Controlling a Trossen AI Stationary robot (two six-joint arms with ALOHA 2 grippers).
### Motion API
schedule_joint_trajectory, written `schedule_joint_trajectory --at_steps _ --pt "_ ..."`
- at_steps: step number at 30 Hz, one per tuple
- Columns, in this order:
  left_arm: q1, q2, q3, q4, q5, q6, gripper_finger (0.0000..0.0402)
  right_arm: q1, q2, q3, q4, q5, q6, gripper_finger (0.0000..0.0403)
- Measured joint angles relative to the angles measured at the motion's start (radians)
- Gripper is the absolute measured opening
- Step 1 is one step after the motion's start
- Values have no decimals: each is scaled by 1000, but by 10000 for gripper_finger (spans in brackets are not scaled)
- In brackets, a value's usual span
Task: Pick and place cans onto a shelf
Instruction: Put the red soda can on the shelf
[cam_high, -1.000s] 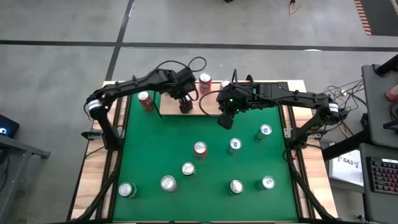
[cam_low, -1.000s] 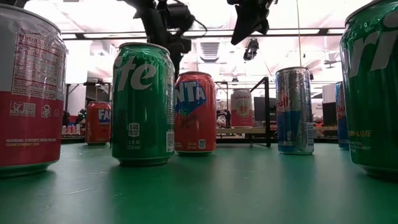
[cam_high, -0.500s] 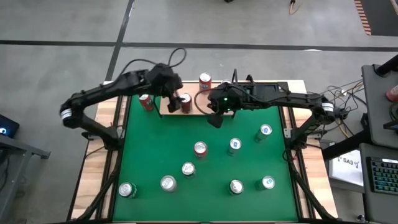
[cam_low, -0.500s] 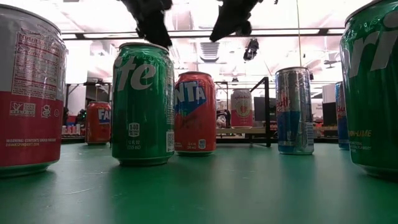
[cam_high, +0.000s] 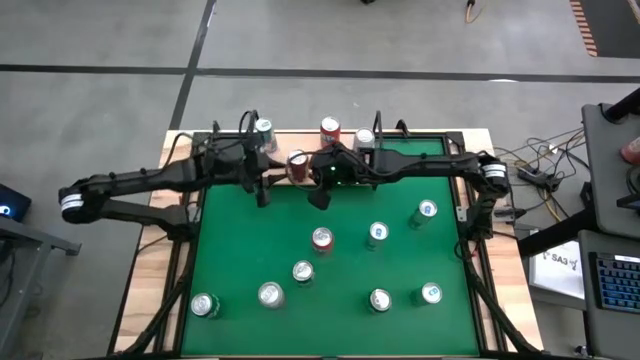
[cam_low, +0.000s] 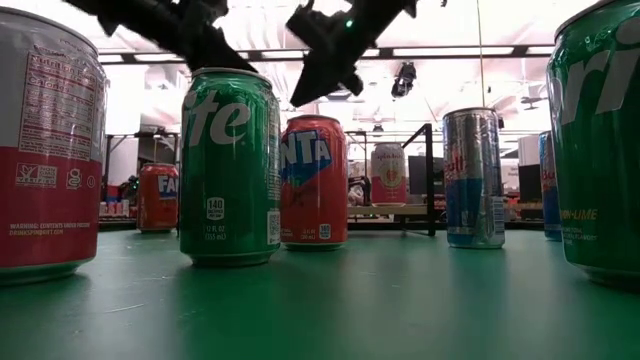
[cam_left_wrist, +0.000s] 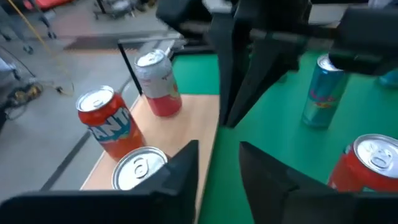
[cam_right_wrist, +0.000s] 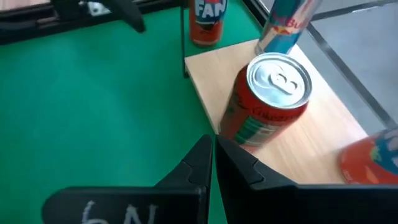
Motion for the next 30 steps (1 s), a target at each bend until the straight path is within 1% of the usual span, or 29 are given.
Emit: schedule_joint_trajectory --at_steps 5,9,17,23,27,30 --pt "0 -56 -108 138 0 -2 34 -26 63 0 61 0 42 12" --pt "1 -101 -150 201 0 -3 4 -50 107 0 88 1 73 12" --pt "2 -157 -165 200 -6 31 8 -83 128 0 106 2 105 12" --pt "2 -164 -166 199 -8 43 8 -102 129 0 133 2 103 12" --pt "2 -164 -166 200 -9 45 8 -118 129 0 141 30 87 12" --pt "2 -164 -166 199 -10 44 8 -125 129 0 133 29 89 12"
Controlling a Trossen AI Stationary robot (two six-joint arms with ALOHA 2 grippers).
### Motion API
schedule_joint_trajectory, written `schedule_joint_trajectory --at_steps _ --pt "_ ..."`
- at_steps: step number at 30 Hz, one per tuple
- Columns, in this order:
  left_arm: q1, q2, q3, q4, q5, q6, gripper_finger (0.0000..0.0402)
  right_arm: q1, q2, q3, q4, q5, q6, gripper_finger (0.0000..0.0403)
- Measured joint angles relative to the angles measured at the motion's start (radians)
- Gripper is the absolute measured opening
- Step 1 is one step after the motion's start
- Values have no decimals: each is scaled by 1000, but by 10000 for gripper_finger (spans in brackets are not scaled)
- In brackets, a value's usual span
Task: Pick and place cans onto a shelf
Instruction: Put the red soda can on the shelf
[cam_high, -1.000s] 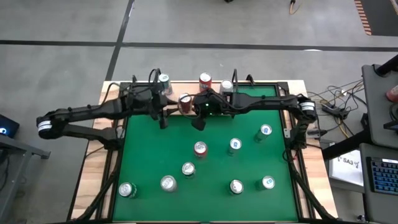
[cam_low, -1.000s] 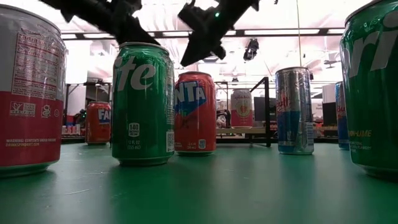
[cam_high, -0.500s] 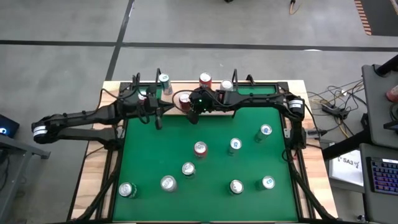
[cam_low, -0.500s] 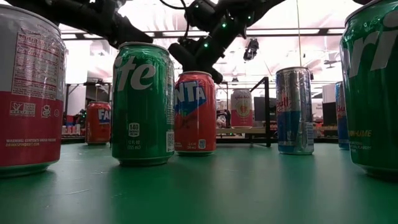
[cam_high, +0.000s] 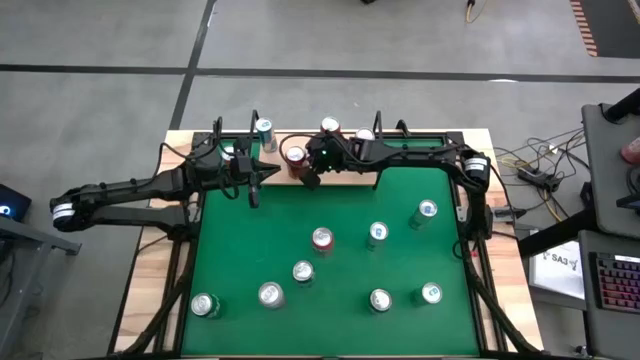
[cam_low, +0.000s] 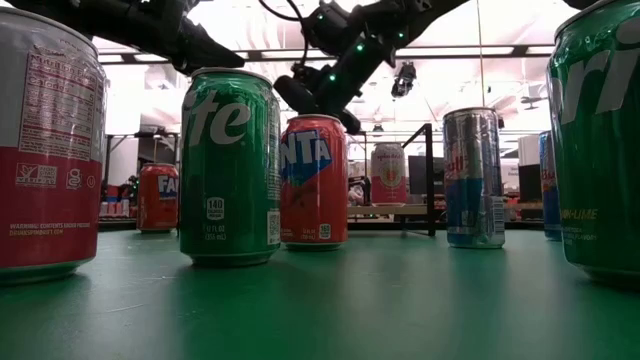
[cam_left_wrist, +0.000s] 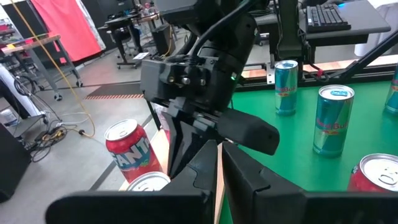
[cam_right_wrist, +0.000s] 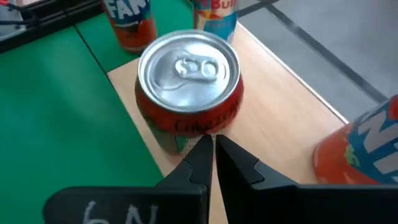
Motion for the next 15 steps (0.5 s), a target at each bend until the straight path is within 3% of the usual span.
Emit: schedule_joint_trajectory --at_steps 3,8,15 --pt "0 0 0 -2 -2 -1 8 1 -2 0 -14 -17 9 12" --pt "0 0 0 -16 -72 -2 8 17 -2 0 -7 -133 17 12" --pt "0 0 0 -17 -87 2 8 27 6 0 80 -135 17 12"
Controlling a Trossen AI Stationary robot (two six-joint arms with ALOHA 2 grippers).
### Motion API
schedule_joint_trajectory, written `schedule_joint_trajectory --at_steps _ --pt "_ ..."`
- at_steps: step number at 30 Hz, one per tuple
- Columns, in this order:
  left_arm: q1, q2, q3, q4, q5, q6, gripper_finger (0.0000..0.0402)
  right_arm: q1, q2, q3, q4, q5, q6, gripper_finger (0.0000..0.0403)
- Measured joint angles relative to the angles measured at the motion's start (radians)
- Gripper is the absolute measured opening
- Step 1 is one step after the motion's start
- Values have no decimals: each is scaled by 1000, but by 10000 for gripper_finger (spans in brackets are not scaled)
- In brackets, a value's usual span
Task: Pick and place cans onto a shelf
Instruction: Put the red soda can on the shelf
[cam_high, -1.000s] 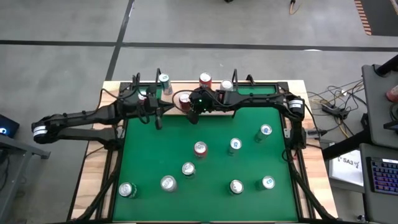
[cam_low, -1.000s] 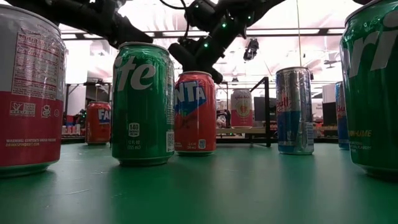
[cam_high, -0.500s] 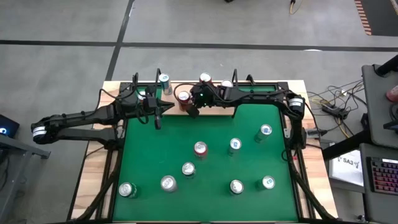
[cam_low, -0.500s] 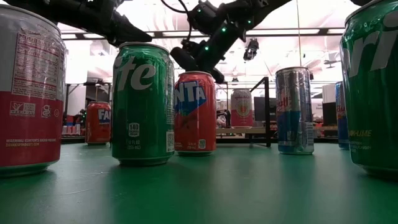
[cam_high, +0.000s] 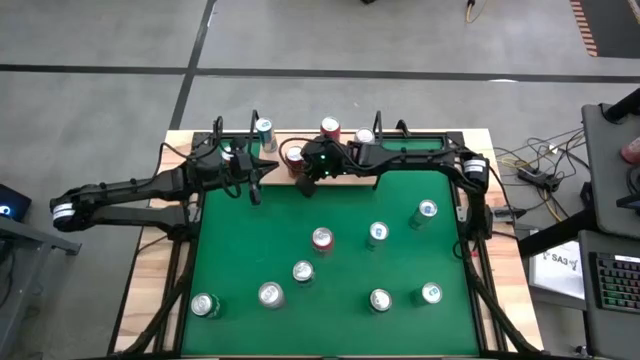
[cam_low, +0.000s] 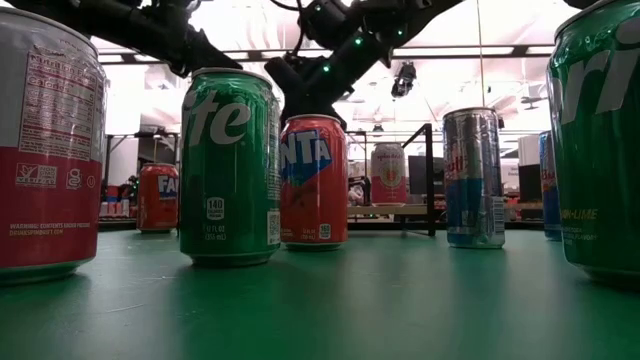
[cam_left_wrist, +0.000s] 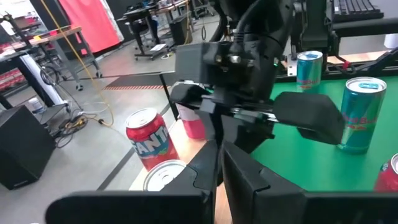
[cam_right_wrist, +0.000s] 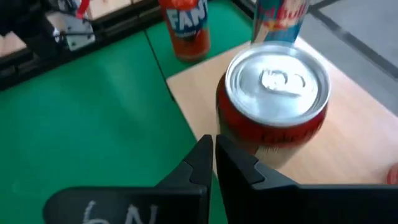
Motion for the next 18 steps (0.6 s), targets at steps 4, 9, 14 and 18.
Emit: schedule_joint_trajectory --at_steps 4,9,14,18 --pt "0 0 0 0 0 0 8 -3 0 0 30 1 -1 12" --pt "0 0 0 0 0 1 8 -11 0 0 31 6 -2 12" --pt "0 0 0 0 1 1 8 -18 0 0 25 63 -17 12" --pt "0 0 0 0 1 1 8 -26 0 0 24 109 -21 12"
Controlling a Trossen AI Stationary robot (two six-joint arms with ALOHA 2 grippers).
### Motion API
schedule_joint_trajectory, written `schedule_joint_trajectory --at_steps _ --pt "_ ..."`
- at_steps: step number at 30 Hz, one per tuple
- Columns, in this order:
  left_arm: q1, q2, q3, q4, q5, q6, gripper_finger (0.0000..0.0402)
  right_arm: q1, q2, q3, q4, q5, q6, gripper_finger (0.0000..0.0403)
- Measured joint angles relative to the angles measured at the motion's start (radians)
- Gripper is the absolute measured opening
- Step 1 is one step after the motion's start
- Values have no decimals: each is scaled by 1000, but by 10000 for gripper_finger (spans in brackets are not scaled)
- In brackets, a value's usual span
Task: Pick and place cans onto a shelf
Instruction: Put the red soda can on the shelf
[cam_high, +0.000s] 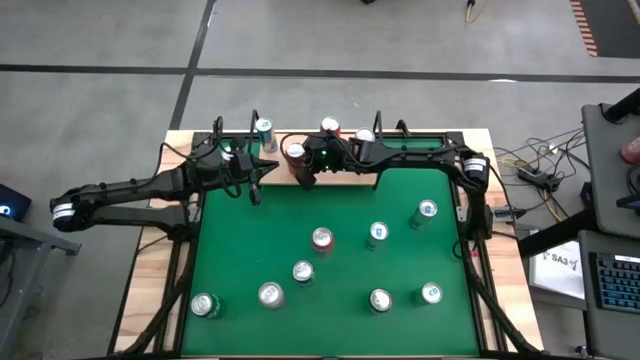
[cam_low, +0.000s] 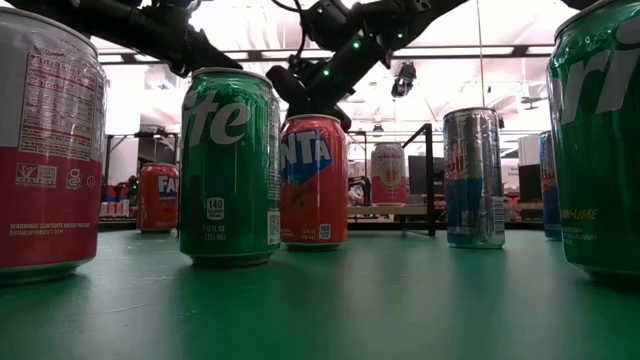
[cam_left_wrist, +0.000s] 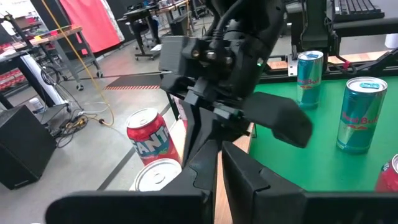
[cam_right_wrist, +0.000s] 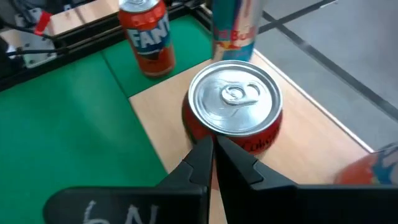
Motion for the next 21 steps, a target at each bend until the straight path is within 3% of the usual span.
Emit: schedule_joint_trajectory --at_steps 21 --pt "0 0 0 0 1 0 8 2 0 0 5 -63 4 12"
